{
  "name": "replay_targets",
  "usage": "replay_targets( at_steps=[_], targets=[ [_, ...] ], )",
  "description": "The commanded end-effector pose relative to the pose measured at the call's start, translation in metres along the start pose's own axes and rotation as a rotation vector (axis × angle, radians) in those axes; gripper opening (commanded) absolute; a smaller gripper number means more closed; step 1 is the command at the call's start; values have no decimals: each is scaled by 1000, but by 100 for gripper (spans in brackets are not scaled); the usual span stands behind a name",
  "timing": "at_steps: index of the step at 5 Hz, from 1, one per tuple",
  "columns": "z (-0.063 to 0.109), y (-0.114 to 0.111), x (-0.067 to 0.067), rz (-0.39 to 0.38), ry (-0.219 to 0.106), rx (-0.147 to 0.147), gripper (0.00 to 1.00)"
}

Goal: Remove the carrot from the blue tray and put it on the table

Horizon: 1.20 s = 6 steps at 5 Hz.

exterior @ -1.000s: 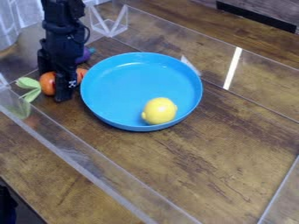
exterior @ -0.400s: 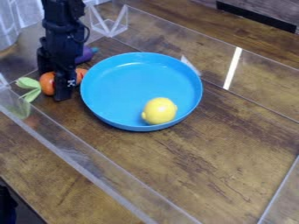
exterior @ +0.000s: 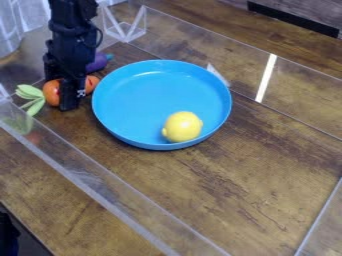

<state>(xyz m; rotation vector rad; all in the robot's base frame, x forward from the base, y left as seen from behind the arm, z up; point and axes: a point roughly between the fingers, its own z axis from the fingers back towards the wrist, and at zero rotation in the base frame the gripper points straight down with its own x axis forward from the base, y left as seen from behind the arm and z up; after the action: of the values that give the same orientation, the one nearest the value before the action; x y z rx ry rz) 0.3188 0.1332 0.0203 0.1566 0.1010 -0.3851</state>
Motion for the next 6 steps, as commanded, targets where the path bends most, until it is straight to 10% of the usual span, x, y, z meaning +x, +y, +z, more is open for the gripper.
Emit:
replay_targets(
  at_steps=[1,6],
  targets=[
    [6,4,10,-1,-26,35,0],
    [-3,13,10,3,-6,69,0]
  ],
)
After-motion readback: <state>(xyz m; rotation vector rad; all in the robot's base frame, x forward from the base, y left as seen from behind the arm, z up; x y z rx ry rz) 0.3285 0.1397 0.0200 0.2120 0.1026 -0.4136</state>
